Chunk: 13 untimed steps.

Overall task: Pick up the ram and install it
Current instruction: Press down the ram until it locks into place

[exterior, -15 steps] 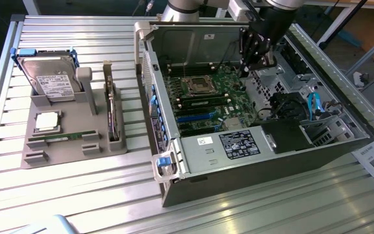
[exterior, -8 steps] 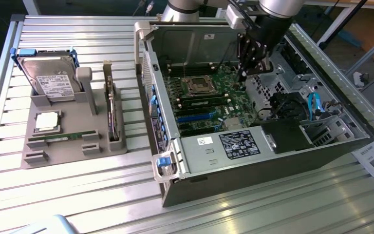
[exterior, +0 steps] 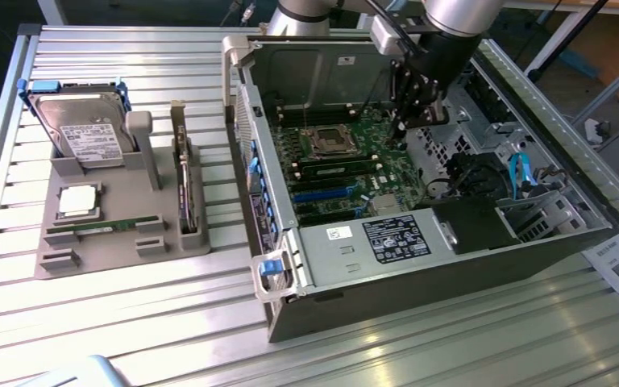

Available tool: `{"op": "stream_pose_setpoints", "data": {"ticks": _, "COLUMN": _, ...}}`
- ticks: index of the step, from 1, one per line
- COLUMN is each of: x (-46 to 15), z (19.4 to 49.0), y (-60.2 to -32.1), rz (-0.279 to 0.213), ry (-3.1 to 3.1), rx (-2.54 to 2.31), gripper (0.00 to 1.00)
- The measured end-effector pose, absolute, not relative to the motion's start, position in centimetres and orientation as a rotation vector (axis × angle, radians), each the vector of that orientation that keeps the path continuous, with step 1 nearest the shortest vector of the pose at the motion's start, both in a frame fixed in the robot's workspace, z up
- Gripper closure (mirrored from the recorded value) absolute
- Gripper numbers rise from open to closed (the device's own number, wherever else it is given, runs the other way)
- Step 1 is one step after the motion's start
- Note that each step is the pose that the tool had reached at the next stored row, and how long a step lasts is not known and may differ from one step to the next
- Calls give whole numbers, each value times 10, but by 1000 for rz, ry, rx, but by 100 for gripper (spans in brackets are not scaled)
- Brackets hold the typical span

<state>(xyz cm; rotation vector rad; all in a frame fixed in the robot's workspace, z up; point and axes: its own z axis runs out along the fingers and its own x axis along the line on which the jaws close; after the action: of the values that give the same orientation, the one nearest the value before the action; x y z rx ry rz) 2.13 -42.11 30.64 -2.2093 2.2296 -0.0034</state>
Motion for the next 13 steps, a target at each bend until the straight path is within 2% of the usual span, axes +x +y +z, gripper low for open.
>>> {"op": "stream_pose_setpoints", "data": {"ticks": 13, "x": 21, "z": 302, "y": -414, "rz": -3, "ry": 2230, "rx": -2209, "gripper": 90}}
